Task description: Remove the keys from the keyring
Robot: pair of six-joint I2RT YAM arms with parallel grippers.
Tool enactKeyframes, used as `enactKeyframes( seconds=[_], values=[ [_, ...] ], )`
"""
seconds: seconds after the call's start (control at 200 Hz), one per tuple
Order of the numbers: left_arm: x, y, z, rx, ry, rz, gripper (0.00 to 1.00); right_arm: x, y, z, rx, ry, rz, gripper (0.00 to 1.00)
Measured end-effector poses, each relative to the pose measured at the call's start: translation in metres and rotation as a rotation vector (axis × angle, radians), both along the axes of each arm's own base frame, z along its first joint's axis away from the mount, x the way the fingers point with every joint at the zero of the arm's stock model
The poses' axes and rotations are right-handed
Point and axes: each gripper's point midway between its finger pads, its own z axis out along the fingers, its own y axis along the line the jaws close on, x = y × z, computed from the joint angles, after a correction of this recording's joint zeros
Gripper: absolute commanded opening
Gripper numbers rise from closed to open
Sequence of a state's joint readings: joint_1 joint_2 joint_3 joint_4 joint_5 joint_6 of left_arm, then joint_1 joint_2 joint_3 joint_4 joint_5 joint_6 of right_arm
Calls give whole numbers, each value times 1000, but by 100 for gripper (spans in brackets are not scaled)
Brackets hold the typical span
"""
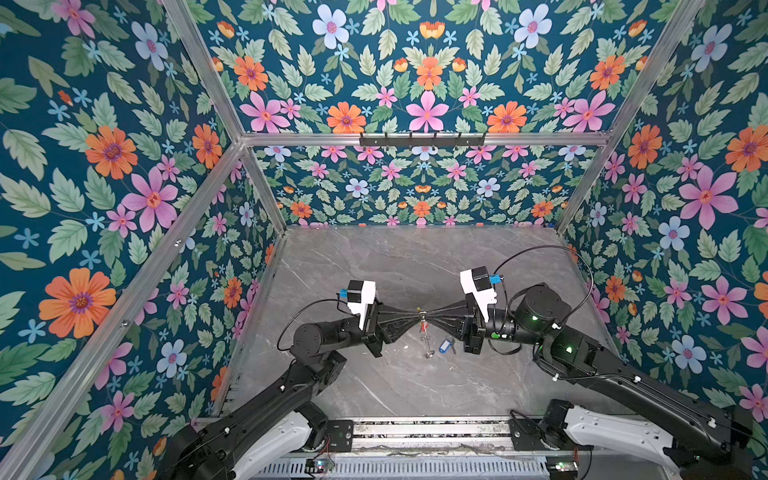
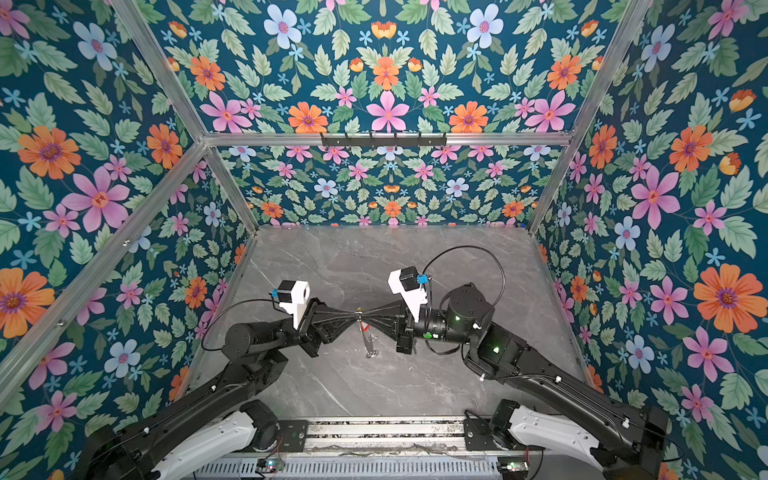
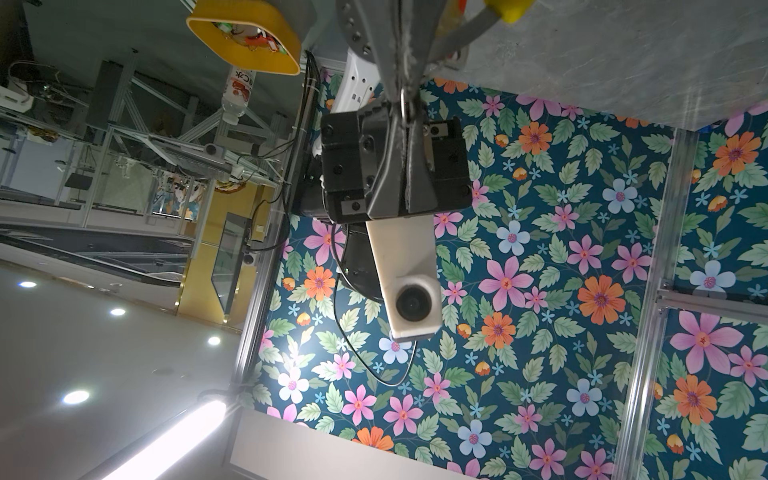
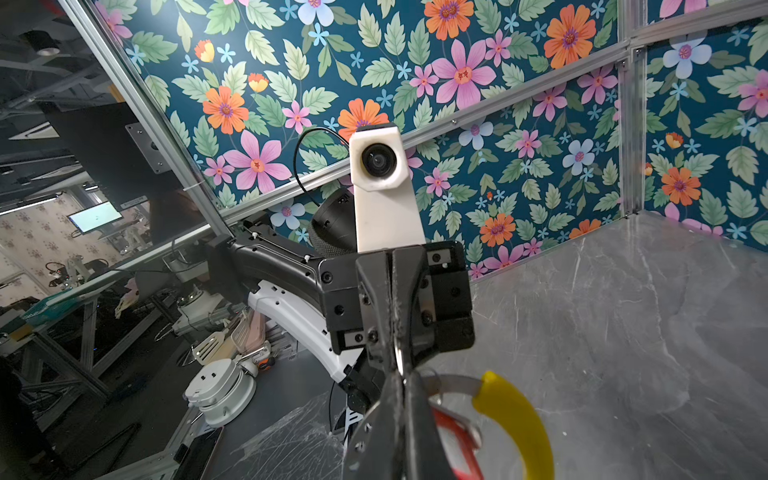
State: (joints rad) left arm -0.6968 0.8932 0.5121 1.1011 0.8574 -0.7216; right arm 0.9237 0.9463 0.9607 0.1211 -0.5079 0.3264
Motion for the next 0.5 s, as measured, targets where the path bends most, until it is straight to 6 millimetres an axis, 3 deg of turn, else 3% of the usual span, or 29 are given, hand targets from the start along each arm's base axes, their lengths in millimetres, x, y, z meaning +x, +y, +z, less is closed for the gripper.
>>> enactKeyframes(
  seconds=[0.09,0.155,0.5],
  values=[
    [1,-1,0,31,11,8,27,-2,-6,-1,-39,4,-18,0],
    [5,-1,1,48,25,30,32,-1,-13,2,-63,-8,-45,0],
    [19,-21,-1,231,80,22,35,7,-23,-25,-299,35,-107,0]
  ],
)
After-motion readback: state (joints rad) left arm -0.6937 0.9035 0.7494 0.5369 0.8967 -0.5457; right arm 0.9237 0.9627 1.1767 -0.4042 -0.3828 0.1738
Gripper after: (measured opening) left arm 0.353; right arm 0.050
